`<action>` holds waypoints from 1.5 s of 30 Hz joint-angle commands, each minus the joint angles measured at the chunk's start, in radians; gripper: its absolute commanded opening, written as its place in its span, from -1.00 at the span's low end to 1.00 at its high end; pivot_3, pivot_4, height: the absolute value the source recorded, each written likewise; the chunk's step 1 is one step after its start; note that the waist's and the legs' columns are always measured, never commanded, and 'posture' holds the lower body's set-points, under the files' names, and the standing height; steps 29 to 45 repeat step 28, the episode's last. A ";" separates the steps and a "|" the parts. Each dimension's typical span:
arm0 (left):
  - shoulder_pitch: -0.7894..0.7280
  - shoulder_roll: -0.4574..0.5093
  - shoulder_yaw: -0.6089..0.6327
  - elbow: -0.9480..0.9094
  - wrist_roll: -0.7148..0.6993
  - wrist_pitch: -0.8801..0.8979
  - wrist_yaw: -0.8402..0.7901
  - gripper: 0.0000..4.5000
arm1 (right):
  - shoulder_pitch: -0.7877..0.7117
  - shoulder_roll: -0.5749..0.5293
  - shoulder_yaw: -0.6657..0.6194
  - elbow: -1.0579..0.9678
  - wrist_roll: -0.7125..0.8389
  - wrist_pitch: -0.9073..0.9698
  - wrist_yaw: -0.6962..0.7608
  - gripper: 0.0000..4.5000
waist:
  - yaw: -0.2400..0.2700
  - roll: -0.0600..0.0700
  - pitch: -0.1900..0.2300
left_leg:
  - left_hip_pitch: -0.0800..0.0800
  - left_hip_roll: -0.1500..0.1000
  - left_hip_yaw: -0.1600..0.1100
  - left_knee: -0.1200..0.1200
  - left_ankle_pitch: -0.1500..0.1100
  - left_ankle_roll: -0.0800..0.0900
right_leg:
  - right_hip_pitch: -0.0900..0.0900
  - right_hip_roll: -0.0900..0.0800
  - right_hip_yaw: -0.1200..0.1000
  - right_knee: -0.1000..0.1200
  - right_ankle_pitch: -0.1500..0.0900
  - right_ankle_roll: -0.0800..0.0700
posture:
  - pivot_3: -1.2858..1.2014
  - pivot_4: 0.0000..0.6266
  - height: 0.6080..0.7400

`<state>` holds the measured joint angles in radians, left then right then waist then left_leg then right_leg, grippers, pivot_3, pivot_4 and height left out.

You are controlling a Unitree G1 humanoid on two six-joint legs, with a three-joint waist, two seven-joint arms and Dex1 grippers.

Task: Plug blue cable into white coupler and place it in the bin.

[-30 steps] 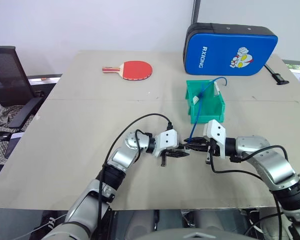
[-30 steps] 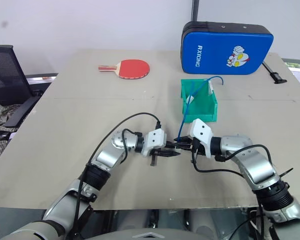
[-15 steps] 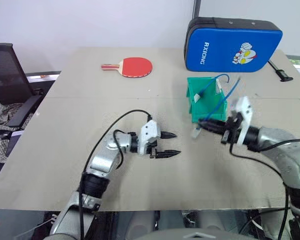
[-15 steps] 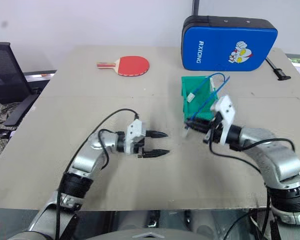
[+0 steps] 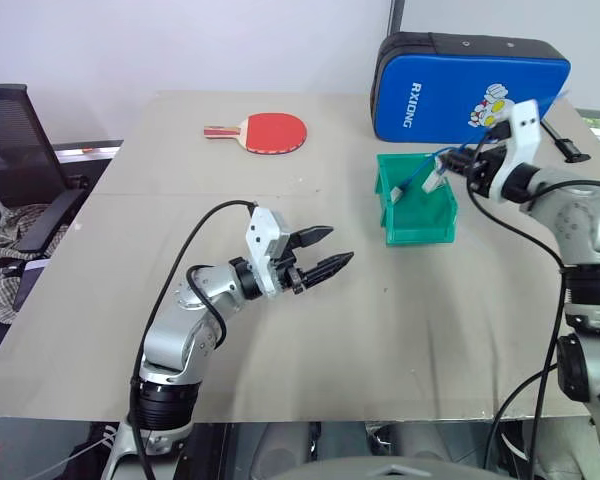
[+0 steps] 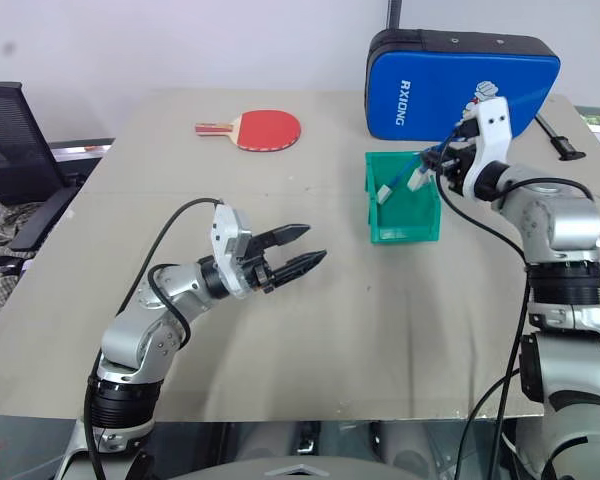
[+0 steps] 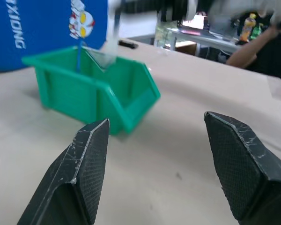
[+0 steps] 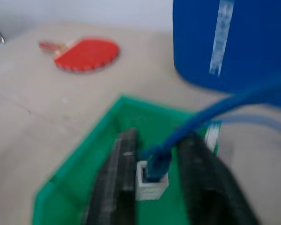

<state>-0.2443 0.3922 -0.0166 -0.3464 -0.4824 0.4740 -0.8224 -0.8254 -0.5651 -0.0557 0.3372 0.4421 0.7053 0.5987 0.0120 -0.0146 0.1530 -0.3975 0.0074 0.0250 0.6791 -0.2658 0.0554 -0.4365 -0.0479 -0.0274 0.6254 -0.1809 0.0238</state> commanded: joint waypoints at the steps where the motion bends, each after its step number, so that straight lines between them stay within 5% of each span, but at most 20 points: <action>1: 0.000 0.003 0.010 -0.082 -0.044 0.034 0.038 0.48 | -0.059 -0.013 -0.014 0.065 -0.027 -0.062 0.058 0.32 | 0.001 0.001 0.001 | 0.000 0.000 0.000 0.000 0.000 0.000 | 0.000 0.000 0.000 0.000 0.000 0.001 | 0.03 -0.52 0.87; 4: 0.013 0.014 0.014 -0.105 -0.055 0.052 0.059 0.48 | -0.027 -0.047 -0.043 0.002 -0.018 -0.053 0.083 0.96 | 0.001 0.001 0.001 | -0.001 0.000 0.000 -0.001 0.000 0.000 | -0.001 0.000 0.000 0.000 0.000 0.001 | 0.03 -0.52 0.87; 8: 0.056 0.053 0.017 -0.119 -0.050 0.055 0.049 0.48 | 0.155 -0.156 -0.122 -0.264 0.051 -0.015 0.165 0.99 | 0.009 0.001 0.001 | -0.003 0.000 -0.003 -0.002 0.000 0.000 | -0.001 -0.001 -0.001 -0.001 0.000 0.002 | 0.03 -0.52 0.87; 15: 0.176 0.163 0.101 -0.080 -0.065 0.032 -0.018 0.48 | 0.703 -0.246 -0.401 -0.726 0.087 -0.103 0.227 0.99 | -0.001 0.002 0.002 | 0.000 0.000 -0.001 -0.004 -0.001 0.001 | -0.001 -0.001 0.000 -0.002 -0.003 0.004 | 0.03 -0.52 0.87; 25: 0.329 0.302 0.221 -0.015 -0.059 -0.037 -0.133 0.48 | 1.232 -0.187 -0.616 -0.837 -0.015 -0.327 0.314 0.99 | 0.000 0.002 0.003 | 0.004 0.001 0.002 -0.004 -0.001 0.000 | 0.000 -0.004 0.001 -0.001 -0.006 0.003 | 0.03 -0.52 0.87; 45: 0.349 0.320 0.238 0.002 -0.064 -0.050 -0.158 0.48 | 1.281 -0.174 -0.627 -0.838 -0.020 -0.349 0.309 0.99 | 0.001 0.002 0.003 | 0.004 0.001 0.002 -0.004 -0.001 0.000 | -0.001 -0.006 0.001 -0.001 -0.006 0.003 | 0.03 -0.52 0.87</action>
